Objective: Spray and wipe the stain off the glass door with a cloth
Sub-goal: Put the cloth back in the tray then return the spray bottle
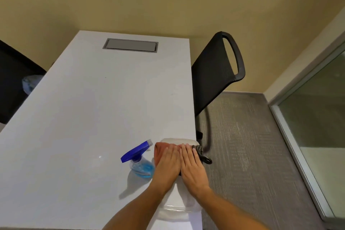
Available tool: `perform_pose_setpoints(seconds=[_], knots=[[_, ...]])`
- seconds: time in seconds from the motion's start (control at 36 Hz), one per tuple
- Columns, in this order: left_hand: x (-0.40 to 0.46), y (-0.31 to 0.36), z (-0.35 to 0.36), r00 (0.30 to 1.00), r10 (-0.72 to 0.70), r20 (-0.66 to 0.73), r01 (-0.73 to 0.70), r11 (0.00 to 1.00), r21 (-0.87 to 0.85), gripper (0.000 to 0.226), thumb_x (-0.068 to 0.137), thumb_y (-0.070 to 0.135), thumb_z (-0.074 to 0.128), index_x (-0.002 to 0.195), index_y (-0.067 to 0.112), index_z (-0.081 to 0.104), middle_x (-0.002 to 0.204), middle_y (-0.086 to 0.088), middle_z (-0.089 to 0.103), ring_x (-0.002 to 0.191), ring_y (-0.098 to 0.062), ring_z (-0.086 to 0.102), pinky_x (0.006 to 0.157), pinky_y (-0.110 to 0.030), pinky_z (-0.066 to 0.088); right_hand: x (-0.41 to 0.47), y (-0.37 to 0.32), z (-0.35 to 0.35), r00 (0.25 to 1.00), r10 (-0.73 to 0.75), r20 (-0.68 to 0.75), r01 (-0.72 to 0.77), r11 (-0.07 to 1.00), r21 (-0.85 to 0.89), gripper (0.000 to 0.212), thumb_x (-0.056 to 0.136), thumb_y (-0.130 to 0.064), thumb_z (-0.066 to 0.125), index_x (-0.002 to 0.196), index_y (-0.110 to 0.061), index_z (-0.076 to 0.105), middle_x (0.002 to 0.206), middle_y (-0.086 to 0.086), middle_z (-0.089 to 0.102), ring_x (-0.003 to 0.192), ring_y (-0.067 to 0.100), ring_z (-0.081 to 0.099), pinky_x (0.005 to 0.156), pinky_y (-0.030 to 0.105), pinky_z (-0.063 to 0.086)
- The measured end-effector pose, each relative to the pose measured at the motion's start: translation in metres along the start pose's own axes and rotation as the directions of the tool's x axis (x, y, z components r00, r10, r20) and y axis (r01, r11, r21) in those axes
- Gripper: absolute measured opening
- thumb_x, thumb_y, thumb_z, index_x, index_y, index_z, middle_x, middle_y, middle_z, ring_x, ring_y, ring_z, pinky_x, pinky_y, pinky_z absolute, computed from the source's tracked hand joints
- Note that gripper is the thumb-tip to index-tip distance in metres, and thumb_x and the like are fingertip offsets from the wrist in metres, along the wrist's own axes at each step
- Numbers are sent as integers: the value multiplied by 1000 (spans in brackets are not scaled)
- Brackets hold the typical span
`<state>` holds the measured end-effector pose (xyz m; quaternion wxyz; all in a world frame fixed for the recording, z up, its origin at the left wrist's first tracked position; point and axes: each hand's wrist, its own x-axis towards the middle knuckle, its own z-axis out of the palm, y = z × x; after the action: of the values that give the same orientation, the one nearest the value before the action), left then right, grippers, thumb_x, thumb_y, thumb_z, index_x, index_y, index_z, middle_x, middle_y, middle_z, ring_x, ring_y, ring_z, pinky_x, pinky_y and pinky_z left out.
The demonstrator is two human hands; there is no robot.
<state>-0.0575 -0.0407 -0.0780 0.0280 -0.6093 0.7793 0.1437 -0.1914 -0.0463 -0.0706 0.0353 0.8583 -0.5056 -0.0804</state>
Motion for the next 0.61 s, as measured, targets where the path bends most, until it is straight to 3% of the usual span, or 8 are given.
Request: perform_pose_setpoints(seconds=[0.08, 0.14, 0.28, 0.36, 0.44, 0.53, 0.61], knots=[[3, 4, 4, 1000, -15, -25, 15, 1000, 8, 74, 105, 18, 42, 158, 6, -9, 167, -16, -13, 155, -33, -11, 127, -50, 2, 3, -6, 2, 997, 45, 56, -43, 998, -36, 75, 104, -27, 30, 153, 2, -19, 158, 26, -25, 150, 39, -17, 119, 50, -13], [5, 6, 10, 998, -61, 32, 61, 998, -3, 76, 106, 20, 42, 158, 6, -11, 166, -16, -18, 154, -34, -14, 127, -51, 2, 5, -8, 5, 991, 66, 116, -61, 997, -42, 80, 105, -30, 32, 151, 0, -25, 158, 24, -30, 148, 38, -23, 119, 49, -15], [9, 11, 18, 990, -87, 109, 86, 996, 16, 82, 105, 25, 44, 155, 8, -19, 158, -12, -30, 150, -32, -22, 127, -50, 0, 11, -9, 9, 957, 109, 268, -95, 993, -65, 84, 105, -37, 35, 152, -1, -23, 161, 23, -25, 149, 37, -24, 118, 50, -17], [16, 14, 29, 971, -195, 141, 210, 972, -105, 93, 103, 31, 54, 154, 15, -21, 153, -6, -38, 147, -27, -27, 127, -54, -2, 14, -10, 5, 927, 111, 360, -86, 993, -85, 88, 104, -40, 39, 152, 0, -23, 162, 23, -21, 150, 39, -19, 113, 52, -20], [11, 14, 32, 971, -173, 162, 184, 981, -53, 85, 106, 31, 45, 150, 15, -26, 148, -4, -41, 141, -25, -31, 118, -48, -18, 16, -12, 5, 911, 124, 393, -83, 989, -121, 92, 103, -42, 43, 151, 0, -24, 162, 24, -21, 150, 40, -18, 111, 53, -21], [5, 9, 24, 979, -146, 146, 156, 986, -60, 79, 107, 35, 37, 156, 13, -22, 165, -8, -27, 152, -29, -23, 125, -47, -13, 16, -15, 10, 902, 147, 405, -105, 987, -124, 92, 103, -44, 43, 153, 0, -20, 163, 23, -20, 150, 40, -19, 109, 53, -22], [6, 8, 29, 972, -141, 189, 160, 983, -90, 85, 105, 40, 40, 156, 12, -23, 166, -8, -25, 153, -28, -23, 127, -48, -4, 17, -16, 12, 894, 156, 419, -123, 987, -106, 92, 103, -46, 42, 153, -1, -20, 163, 23, -21, 150, 39, -19, 108, 53, -23]])
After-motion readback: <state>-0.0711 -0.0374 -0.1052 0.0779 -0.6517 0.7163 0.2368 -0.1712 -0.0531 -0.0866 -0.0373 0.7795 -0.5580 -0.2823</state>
